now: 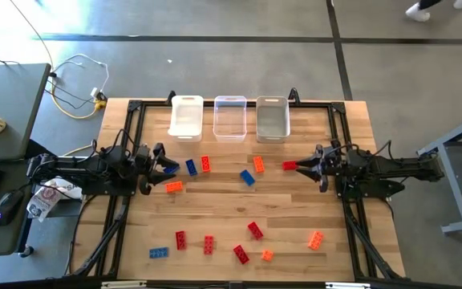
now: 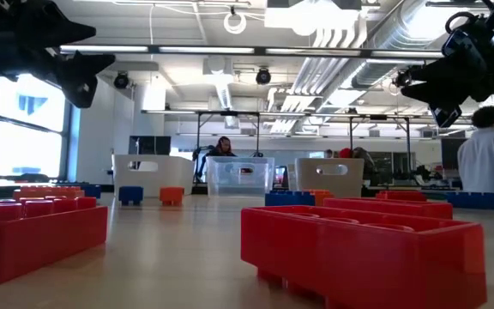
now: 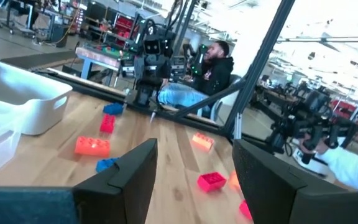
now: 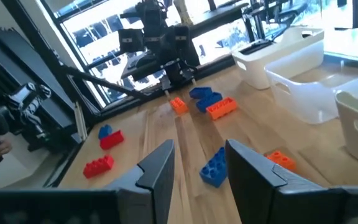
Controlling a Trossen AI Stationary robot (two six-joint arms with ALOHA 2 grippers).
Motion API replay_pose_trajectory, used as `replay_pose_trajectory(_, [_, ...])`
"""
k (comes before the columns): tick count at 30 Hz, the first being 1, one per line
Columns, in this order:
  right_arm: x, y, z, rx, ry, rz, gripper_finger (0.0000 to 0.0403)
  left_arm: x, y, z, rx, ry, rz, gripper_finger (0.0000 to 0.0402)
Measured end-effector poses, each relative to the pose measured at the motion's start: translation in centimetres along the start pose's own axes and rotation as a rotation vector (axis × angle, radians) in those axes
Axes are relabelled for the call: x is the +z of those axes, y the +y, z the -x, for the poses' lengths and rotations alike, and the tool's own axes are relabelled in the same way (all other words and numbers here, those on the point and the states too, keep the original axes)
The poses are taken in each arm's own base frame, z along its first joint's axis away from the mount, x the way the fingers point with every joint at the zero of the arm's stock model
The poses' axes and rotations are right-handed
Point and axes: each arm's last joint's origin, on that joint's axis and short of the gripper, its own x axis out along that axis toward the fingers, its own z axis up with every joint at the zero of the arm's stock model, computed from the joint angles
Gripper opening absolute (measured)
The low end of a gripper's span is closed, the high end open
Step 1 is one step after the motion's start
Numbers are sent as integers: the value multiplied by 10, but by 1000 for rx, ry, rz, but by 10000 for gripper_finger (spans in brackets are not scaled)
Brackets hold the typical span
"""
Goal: Sort & place blocks by color
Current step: Put the red game piece into the gray bin
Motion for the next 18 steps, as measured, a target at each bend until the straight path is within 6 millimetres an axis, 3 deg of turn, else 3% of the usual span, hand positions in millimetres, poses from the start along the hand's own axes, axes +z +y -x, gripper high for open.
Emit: replay_pose_trajectory(18, [5, -4, 0, -154, -91, 41, 130, 0, 0, 0, 11, -1, 7, 197])
